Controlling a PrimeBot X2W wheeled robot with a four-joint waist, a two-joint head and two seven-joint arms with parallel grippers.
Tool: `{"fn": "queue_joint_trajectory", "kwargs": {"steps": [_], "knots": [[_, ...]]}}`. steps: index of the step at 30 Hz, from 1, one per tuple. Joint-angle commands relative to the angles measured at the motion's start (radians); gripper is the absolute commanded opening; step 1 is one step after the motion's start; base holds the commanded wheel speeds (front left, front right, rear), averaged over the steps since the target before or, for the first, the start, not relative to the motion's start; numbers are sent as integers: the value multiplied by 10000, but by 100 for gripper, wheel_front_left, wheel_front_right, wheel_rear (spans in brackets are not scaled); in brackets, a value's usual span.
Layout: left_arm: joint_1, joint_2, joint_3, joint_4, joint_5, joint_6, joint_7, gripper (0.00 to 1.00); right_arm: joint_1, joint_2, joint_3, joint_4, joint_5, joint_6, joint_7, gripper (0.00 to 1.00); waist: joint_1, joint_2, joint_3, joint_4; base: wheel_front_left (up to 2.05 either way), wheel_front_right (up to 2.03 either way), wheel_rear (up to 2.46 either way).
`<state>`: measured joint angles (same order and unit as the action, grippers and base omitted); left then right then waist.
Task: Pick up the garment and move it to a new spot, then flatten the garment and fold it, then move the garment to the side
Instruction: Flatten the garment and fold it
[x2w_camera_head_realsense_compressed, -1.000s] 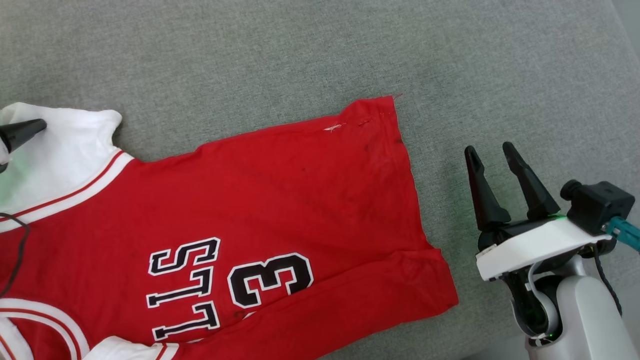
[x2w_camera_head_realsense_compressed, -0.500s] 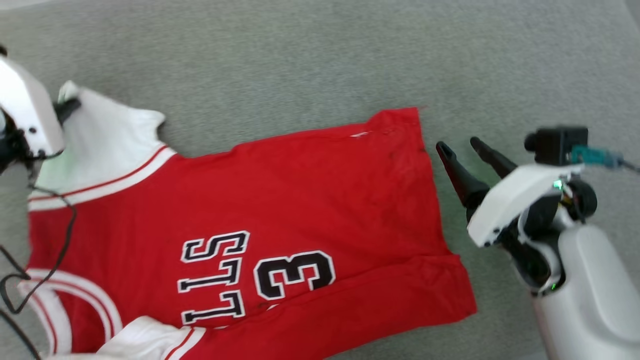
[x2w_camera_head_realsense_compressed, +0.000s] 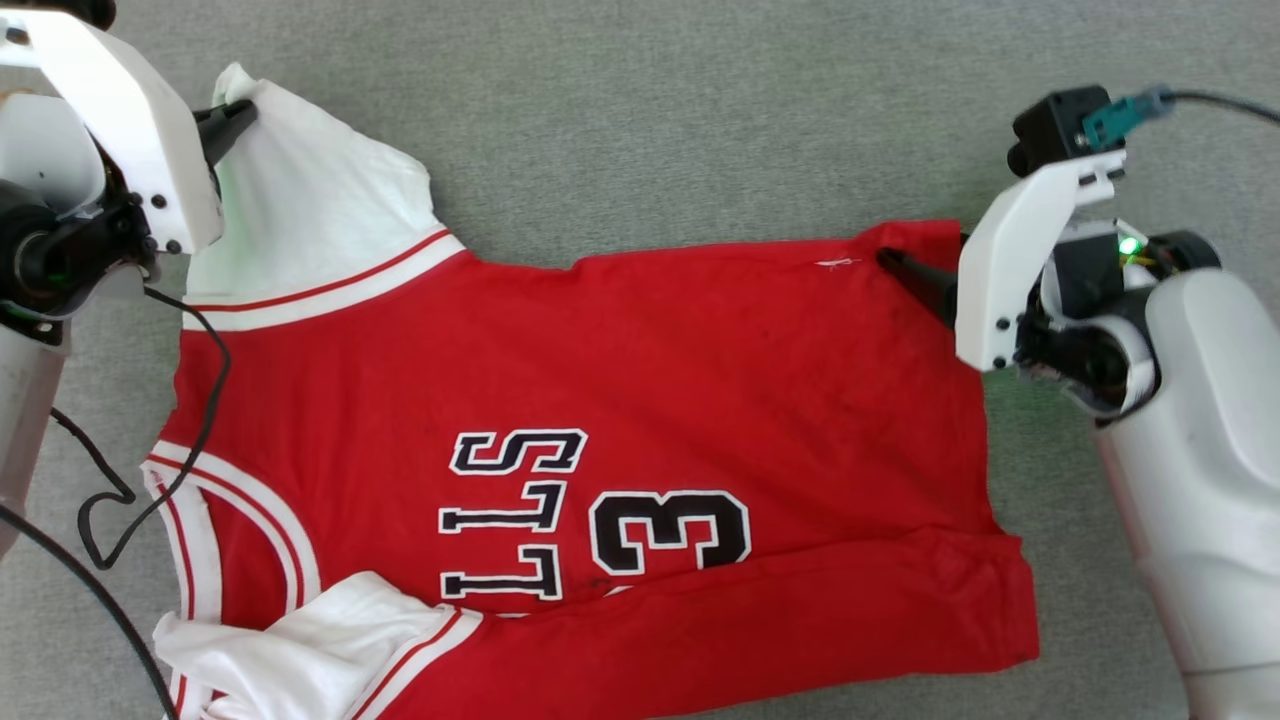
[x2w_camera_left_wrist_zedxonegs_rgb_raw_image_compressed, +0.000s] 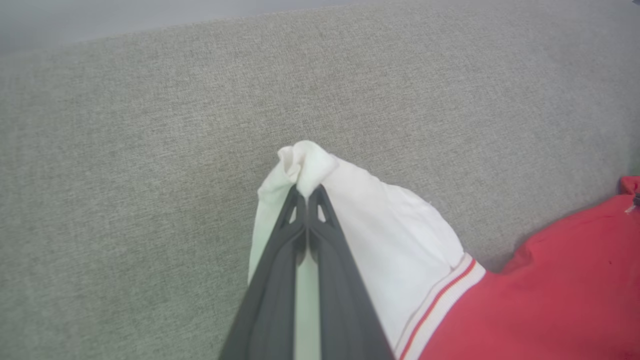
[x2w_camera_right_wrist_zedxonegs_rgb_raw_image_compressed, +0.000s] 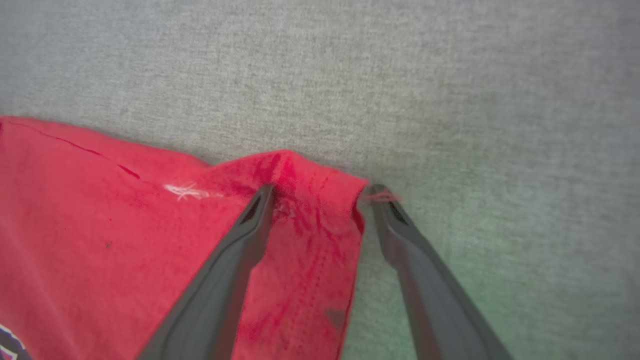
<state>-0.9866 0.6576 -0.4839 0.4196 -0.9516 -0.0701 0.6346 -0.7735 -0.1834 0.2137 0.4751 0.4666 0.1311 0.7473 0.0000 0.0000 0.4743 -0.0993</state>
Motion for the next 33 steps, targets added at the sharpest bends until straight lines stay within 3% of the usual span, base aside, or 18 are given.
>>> {"fn": "queue_joint_trajectory", "kwargs": {"steps": [1,2,3,5,13,20,29,33], "knots": [[-120,-17,-9,27,66,-34,-82,0,216,46,163,420,30,-7,313,100,0,0,51,76,0,0,0],[-124,-44,-22,67,51,-72,-118,0,168,58,199,615,66,-7,570,97,0,0,51,102,0,0,0],[-130,-78,-35,100,41,-87,-152,0,116,78,219,749,84,-7,770,46,0,0,47,127,0,0,0],[-140,-130,-60,160,38,-154,-242,0,-43,83,264,851,39,-5,980,0,0,0,21,165,0,0,0],[-194,-147,48,350,230,-326,-1246,0,-826,-205,-107,322,-114,-5,151,0,0,0,-438,257,0,0,0],[713,-19,402,89,50,-271,-2273,0,-96,-359,-670,-350,-174,-5,-683,0,0,0,-1166,412,0,0,0],[3882,360,1095,-1356,-471,320,-3875,0,2292,-431,-1202,-1668,-220,-5,-1195,0,0,0,-2087,626,0,0,0],[5657,217,1257,-2095,-777,706,-4479,0,3515,-340,-1323,-2266,-372,-5,-1468,0,0,0,-2389,706,0,0,0]]}}
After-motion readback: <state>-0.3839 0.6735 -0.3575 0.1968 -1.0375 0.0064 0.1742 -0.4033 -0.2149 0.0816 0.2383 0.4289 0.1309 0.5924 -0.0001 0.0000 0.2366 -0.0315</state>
